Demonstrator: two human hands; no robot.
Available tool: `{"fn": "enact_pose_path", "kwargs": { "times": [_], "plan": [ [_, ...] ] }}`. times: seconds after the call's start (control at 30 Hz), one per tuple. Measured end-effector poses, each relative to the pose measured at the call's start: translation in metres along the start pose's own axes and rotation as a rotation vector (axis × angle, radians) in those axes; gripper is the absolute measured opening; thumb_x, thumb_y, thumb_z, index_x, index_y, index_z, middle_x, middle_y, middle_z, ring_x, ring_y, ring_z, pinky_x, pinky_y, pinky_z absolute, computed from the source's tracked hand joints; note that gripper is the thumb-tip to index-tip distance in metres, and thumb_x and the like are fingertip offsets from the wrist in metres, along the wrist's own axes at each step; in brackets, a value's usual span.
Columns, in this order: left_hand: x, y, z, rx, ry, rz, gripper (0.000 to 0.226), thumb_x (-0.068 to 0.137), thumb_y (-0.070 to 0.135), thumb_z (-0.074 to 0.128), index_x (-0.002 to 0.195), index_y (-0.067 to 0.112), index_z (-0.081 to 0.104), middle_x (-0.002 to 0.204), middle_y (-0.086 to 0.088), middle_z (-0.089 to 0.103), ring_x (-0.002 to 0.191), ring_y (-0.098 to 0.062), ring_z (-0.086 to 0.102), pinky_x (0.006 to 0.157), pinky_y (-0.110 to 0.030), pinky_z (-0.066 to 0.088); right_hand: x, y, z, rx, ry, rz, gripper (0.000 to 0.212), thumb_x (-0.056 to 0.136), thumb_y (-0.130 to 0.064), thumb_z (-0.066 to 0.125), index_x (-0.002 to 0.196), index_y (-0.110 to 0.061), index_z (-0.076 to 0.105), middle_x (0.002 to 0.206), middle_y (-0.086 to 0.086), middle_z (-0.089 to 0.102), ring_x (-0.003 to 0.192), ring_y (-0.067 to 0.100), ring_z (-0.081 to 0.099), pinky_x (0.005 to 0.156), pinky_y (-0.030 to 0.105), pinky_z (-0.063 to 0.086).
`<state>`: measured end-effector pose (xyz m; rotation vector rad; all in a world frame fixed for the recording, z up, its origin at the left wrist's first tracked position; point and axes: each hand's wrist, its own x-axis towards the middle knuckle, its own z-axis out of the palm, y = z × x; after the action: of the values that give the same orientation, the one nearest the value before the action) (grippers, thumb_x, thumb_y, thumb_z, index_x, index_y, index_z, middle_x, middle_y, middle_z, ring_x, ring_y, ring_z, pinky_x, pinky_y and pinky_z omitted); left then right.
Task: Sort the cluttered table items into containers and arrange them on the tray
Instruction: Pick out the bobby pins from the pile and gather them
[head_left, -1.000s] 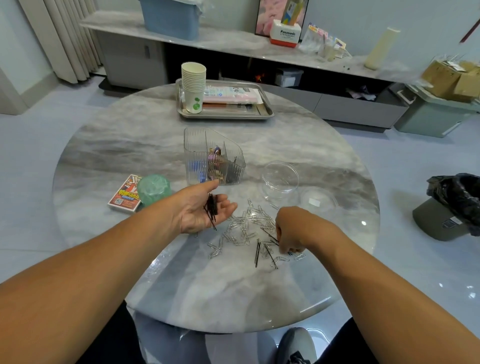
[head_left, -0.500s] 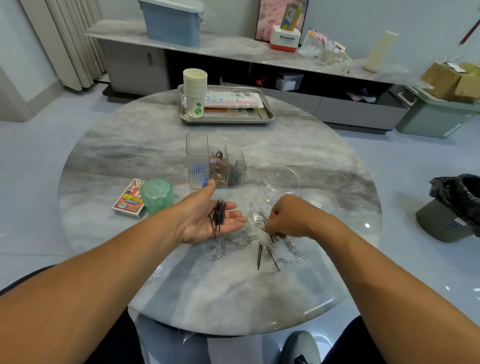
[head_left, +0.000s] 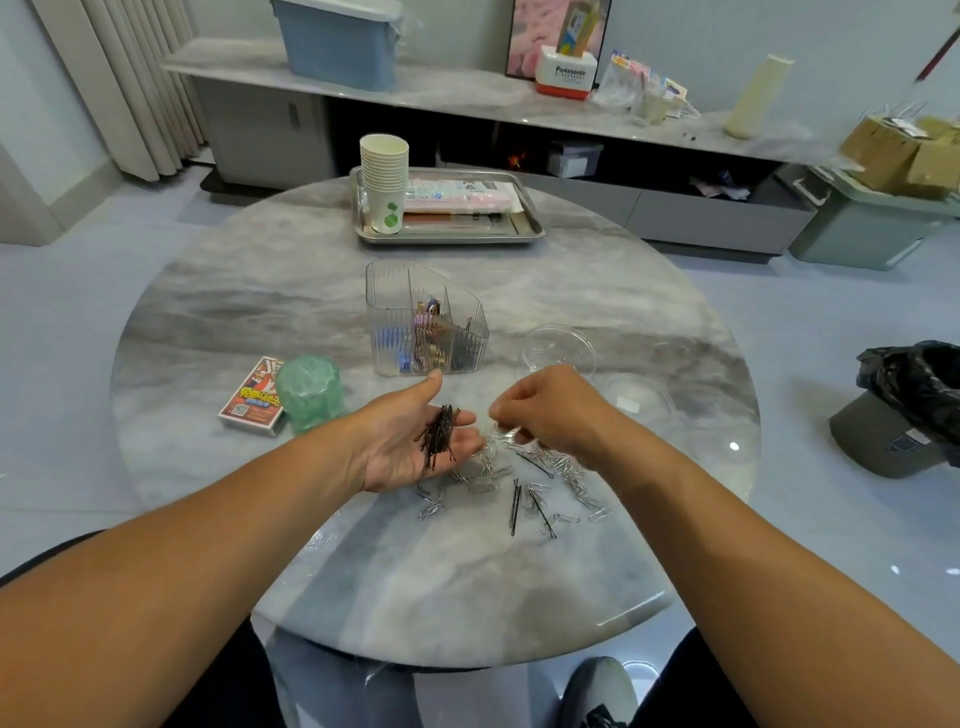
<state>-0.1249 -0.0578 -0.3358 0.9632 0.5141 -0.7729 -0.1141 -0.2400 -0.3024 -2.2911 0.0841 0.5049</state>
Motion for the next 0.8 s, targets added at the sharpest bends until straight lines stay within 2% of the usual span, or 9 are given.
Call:
{"fn": "enact_pose_path", "kwargs": {
  "times": [0.07, 0.13, 0.23, 0.33, 0.47, 0.57, 0.67, 0.73, 0.8],
  "plan": [
    [0.002, 0.001, -0.002, 0.028, 0.048, 0.010, 0.060, 0.104, 0.055, 0.039, 0.116, -0.001, 0.056, 0.082, -0.015, 0.057, 0.059, -0.019, 0.062, 0.047, -0.024, 0.056, 0.006, 0.011, -0.010, -0.451, 0.064, -0.015, 0.008, 0.088, -0.014, 0.071, 0.090, -0.013, 0.078, 0.090, 0.008, 0.077, 0.078, 0.020, 0.071, 0.071, 0.029, 0.057],
    [0.004, 0.001, -0.004, 0.056, 0.072, 0.004, 0.056, 0.104, 0.056, 0.039, 0.110, 0.003, 0.057, 0.075, -0.010, 0.053, 0.055, -0.015, 0.056, 0.041, -0.020, 0.048, 0.006, 0.021, -0.010, -0.785, 0.059, -0.008, 0.014, 0.084, -0.010, 0.068, 0.095, -0.016, 0.076, 0.093, 0.002, 0.075, 0.085, 0.025, 0.071, 0.073, 0.032, 0.055],
    [0.006, 0.001, -0.003, 0.065, 0.083, 0.000, 0.055, 0.104, 0.056, 0.039, 0.109, 0.004, 0.056, 0.071, -0.008, 0.051, 0.051, -0.013, 0.052, 0.037, -0.018, 0.042, 0.004, 0.026, -0.001, -0.880, -0.018, -0.042, 0.016, 0.079, -0.012, 0.072, 0.094, -0.016, 0.073, 0.089, 0.001, 0.071, 0.083, 0.025, 0.068, 0.072, 0.031, 0.055],
    [0.008, 0.003, -0.003, 0.042, 0.079, 0.029, 0.056, 0.104, 0.056, 0.039, 0.113, 0.003, 0.056, 0.069, -0.009, 0.053, 0.053, -0.014, 0.055, 0.039, -0.019, 0.046, 0.007, 0.025, 0.006, -0.966, 0.003, -0.123, 0.013, 0.079, -0.006, 0.066, 0.090, -0.013, 0.067, 0.077, 0.001, 0.059, 0.074, 0.026, 0.059, 0.068, 0.031, 0.049],
    [0.007, 0.005, -0.004, 0.029, 0.074, 0.051, 0.059, 0.104, 0.056, 0.039, 0.116, 0.001, 0.056, 0.071, -0.012, 0.058, 0.056, -0.017, 0.061, 0.042, -0.022, 0.052, 0.007, 0.024, 0.013, -1.080, -0.023, -0.195, 0.026, 0.082, -0.005, 0.062, 0.069, -0.014, 0.042, 0.067, 0.000, 0.042, 0.069, 0.027, 0.052, 0.065, 0.031, 0.041],
    [0.005, 0.006, -0.006, 0.016, 0.063, 0.049, 0.060, 0.104, 0.056, 0.040, 0.117, -0.001, 0.056, 0.070, -0.015, 0.061, 0.057, -0.018, 0.063, 0.043, -0.022, 0.054, 0.005, 0.024, 0.012, -1.107, -0.041, -0.212, 0.030, 0.082, -0.012, 0.062, 0.067, -0.019, 0.037, 0.067, -0.002, 0.043, 0.061, 0.021, 0.045, 0.065, 0.031, 0.039],
    [0.007, 0.008, -0.008, 0.007, 0.059, 0.045, 0.060, 0.103, 0.058, 0.039, 0.116, 0.002, 0.056, 0.070, -0.012, 0.060, 0.058, -0.016, 0.059, 0.042, -0.021, 0.051, 0.006, 0.022, 0.009, -0.995, -0.048, -0.136, 0.025, 0.078, -0.018, 0.066, 0.065, -0.016, 0.044, 0.065, -0.002, 0.048, 0.059, 0.020, 0.046, 0.062, 0.028, 0.040],
    [0.007, 0.008, -0.009, 0.001, 0.052, 0.052, 0.059, 0.103, 0.058, 0.039, 0.117, 0.002, 0.055, 0.071, -0.013, 0.059, 0.056, -0.016, 0.059, 0.042, -0.023, 0.051, 0.006, 0.018, 0.005, -0.742, -0.024, -0.073, 0.023, 0.077, -0.020, 0.067, 0.062, -0.015, 0.050, 0.061, 0.000, 0.050, 0.057, 0.020, 0.047, 0.055, 0.025, 0.037],
    [0.009, 0.006, -0.007, -0.024, 0.045, 0.059, 0.060, 0.103, 0.056, 0.041, 0.119, -0.001, 0.054, 0.079, -0.016, 0.058, 0.057, -0.021, 0.063, 0.048, -0.028, 0.058, 0.004, 0.010, 0.004, -0.342, 0.015, -0.056, 0.026, 0.079, -0.020, 0.068, 0.061, -0.015, 0.052, 0.057, -0.001, 0.050, 0.052, 0.014, 0.044, 0.052, 0.024, 0.036]
  ]
}}
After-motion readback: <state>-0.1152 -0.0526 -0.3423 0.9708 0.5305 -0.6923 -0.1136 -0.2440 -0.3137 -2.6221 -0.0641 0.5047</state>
